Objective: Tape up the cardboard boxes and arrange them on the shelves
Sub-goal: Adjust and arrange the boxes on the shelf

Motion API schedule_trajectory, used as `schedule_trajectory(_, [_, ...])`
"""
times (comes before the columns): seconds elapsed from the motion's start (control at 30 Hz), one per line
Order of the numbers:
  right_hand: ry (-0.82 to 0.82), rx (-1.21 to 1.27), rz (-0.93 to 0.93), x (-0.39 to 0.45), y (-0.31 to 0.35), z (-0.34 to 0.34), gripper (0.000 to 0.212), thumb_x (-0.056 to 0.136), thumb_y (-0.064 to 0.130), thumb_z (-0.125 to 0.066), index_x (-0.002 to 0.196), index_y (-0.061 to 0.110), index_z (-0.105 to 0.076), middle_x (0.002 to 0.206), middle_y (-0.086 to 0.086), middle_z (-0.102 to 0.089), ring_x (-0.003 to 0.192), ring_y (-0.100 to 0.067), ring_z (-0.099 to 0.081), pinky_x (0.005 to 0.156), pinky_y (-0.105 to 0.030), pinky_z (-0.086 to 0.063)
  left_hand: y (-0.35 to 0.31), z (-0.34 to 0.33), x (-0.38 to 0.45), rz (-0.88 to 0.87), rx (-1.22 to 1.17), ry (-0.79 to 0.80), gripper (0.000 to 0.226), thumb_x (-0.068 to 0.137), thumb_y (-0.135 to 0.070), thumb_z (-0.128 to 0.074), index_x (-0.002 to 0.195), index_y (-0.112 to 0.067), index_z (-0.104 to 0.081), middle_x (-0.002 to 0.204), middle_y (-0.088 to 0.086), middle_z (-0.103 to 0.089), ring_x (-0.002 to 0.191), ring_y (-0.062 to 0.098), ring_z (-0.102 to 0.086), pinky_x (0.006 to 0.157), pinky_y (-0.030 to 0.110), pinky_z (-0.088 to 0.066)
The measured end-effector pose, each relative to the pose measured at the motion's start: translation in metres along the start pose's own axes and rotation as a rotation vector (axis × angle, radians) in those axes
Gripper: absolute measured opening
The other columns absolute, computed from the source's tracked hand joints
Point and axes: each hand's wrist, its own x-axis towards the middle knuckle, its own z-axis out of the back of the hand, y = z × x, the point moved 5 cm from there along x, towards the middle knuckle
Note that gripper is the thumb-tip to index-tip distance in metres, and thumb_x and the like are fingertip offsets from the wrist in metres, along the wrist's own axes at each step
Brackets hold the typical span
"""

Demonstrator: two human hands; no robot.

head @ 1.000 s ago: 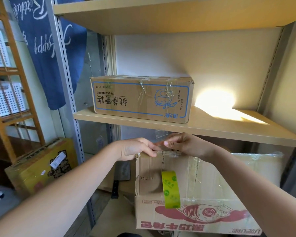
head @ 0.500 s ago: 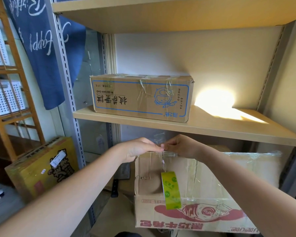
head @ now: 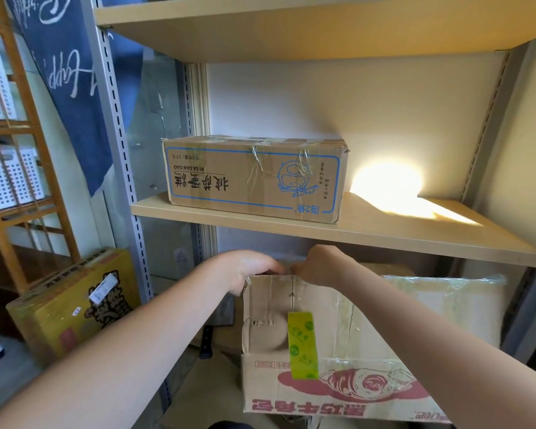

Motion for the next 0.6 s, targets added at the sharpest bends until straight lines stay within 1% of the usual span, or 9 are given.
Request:
schedule_trajectory(0.07, [0.017,-0.007,0.002,0.005,0.002,-0.001,0.046,0.090,0.046,-0.053,0.119,0.012,-0.061,0.087,0.000,-0.053,0.088,-0.023,-0.056,0.074,-0.028,-0.044,0.000,-0.002,-0.003,0.002,-0.013,0.012,0.017,0.094,-0.021,-0.061,0.082,-0.009,-0.066,0.067,0.005,-0.067,0.062,0.020,-0.066,0.071,0.035,-0.055])
schedule_trajectory(0.2, [0.194,-0.016,0.011,-0.001,0.013,0.001,0.045,0.100,0.029,-0.047,0.141,0.010,-0.044,0.136,-0.008,-0.051,0.121,-0.026,-0.051,0.092,-0.028,-0.040,0.001,-0.002,-0.007,-0.010,-0.042,0.039,0.019,0.092,-0.019,-0.056,0.076,-0.011,-0.062,0.065,0.005,-0.065,0.062,0.021,-0.065,0.066,0.033,-0.056])
schedule_trajectory(0.27, [0.253,-0.001,0.020,-0.007,0.020,0.007,0.046,0.101,0.025,-0.047,0.144,0.011,-0.038,0.144,-0.009,-0.043,0.129,-0.025,-0.045,0.102,-0.029,-0.039,0.001,-0.002,-0.008,-0.022,-0.056,0.044,0.018,0.092,-0.022,-0.057,0.077,-0.012,-0.062,0.068,0.004,-0.064,0.061,0.020,-0.064,0.063,0.029,-0.056])
schedule_trajectory(0.33, [0.296,-0.066,0.025,-0.007,0.022,0.009,0.046,0.100,0.032,-0.049,0.140,0.012,-0.042,0.141,-0.011,-0.045,0.127,-0.024,-0.048,0.101,-0.030,-0.040,0.001,-0.002,-0.008,-0.023,-0.073,0.033,0.019,0.093,-0.022,-0.057,0.079,-0.012,-0.064,0.068,0.004,-0.065,0.062,0.019,-0.064,0.064,0.029,-0.055])
schedule_trajectory(0.4, [0.327,-0.186,0.017,-0.006,0.025,0.012,0.036,0.100,0.043,-0.046,0.112,0.011,-0.058,0.111,-0.013,-0.058,0.099,-0.023,-0.059,0.083,-0.029,-0.047,0.002,-0.004,-0.008,-0.015,-0.076,0.033,0.018,0.094,-0.019,-0.056,0.079,-0.011,-0.063,0.067,0.004,-0.065,0.062,0.019,-0.064,0.066,0.031,-0.056])
schedule_trajectory(0.47, [0.355,-0.270,-0.023,-0.004,0.026,0.013,0.045,0.101,0.049,-0.039,0.073,0.014,-0.043,0.071,-0.005,-0.041,0.060,-0.019,-0.042,0.056,-0.026,-0.036,0.003,-0.005,-0.010,-0.012,-0.051,0.011,0.017,0.094,-0.018,-0.055,0.080,-0.010,-0.063,0.064,0.004,-0.066,0.060,0.019,-0.066,0.067,0.033,-0.056])
schedule_trajectory(0.5, [0.377,-0.299,-0.031,-0.001,0.026,0.012,0.048,0.100,0.052,-0.039,0.069,0.016,-0.037,0.067,-0.003,-0.035,0.056,-0.019,-0.035,0.053,-0.026,-0.032,0.003,-0.005,-0.011,-0.012,-0.030,-0.014,0.016,0.094,-0.019,-0.056,0.082,-0.011,-0.063,0.065,0.004,-0.067,0.063,0.019,-0.067,0.069,0.033,-0.057])
schedule_trajectory(0.57, [0.427,-0.280,-0.025,0.003,0.024,0.006,0.049,0.097,0.058,-0.041,0.085,0.013,-0.057,0.080,0.000,-0.057,0.069,-0.023,-0.057,0.066,-0.027,-0.045,0.002,-0.004,-0.012,-0.046,0.049,-0.093,0.017,0.094,-0.026,-0.057,0.095,-0.010,-0.063,0.081,0.006,-0.071,0.082,0.022,-0.069,0.081,0.034,-0.056])
schedule_trajectory(0.6, [0.421,-0.247,-0.013,0.006,0.023,0.004,0.053,0.096,0.058,-0.044,0.112,0.012,-0.063,0.110,-0.003,-0.065,0.098,-0.026,-0.065,0.085,-0.030,-0.049,0.000,-0.001,-0.011,-0.091,0.139,-0.163,0.027,0.093,-0.033,-0.057,0.107,-0.010,-0.061,0.098,0.008,-0.069,0.096,0.024,-0.065,0.086,0.032,-0.052])
